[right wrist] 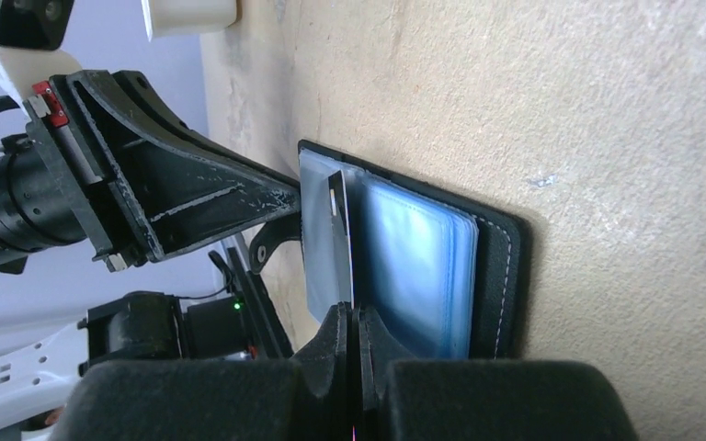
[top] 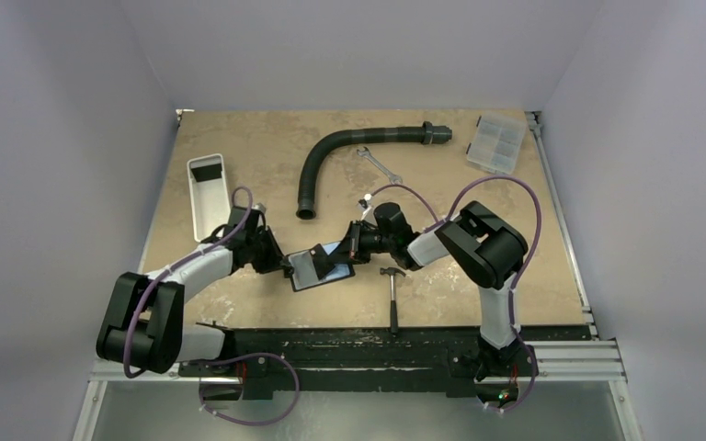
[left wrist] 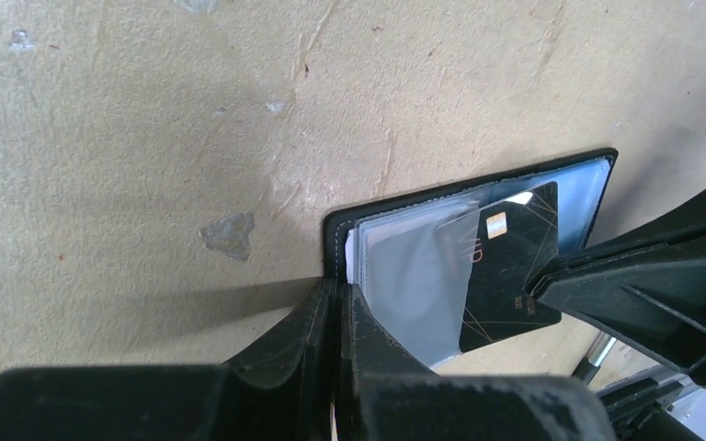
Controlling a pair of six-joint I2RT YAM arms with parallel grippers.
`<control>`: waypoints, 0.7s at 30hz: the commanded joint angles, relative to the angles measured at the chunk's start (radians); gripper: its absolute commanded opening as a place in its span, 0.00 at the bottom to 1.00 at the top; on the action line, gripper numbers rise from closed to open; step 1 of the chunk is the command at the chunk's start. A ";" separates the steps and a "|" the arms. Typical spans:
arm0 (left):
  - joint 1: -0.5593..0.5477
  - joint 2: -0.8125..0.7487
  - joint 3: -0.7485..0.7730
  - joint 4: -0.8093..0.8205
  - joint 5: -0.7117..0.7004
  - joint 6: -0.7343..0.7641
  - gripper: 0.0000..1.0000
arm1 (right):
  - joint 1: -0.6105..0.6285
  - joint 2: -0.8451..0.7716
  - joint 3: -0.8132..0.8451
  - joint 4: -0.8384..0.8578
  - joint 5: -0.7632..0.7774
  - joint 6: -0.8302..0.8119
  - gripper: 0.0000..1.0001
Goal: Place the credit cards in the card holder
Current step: Insert the credit card into the card holder.
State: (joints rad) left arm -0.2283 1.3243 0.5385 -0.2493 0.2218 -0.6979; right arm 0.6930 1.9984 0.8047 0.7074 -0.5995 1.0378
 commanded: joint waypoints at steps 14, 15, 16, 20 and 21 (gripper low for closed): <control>-0.014 0.006 -0.076 0.059 0.048 -0.017 0.00 | 0.055 0.055 -0.008 0.136 0.111 0.080 0.00; -0.014 0.006 -0.078 0.062 0.049 -0.017 0.00 | 0.057 0.057 -0.015 0.154 0.102 0.096 0.00; -0.014 0.004 -0.079 0.062 0.050 -0.018 0.00 | 0.059 0.057 -0.027 0.180 0.097 0.115 0.00; -0.016 -0.003 -0.082 0.067 0.053 -0.021 0.00 | 0.088 0.016 -0.051 0.188 0.102 0.144 0.18; -0.014 -0.004 -0.081 0.066 0.052 -0.020 0.00 | 0.089 -0.006 -0.049 0.148 0.105 0.110 0.22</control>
State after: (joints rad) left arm -0.2245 1.2987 0.4950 -0.1833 0.2459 -0.7109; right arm 0.7509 2.0476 0.7723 0.8616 -0.5163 1.1625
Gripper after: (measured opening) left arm 0.040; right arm 0.157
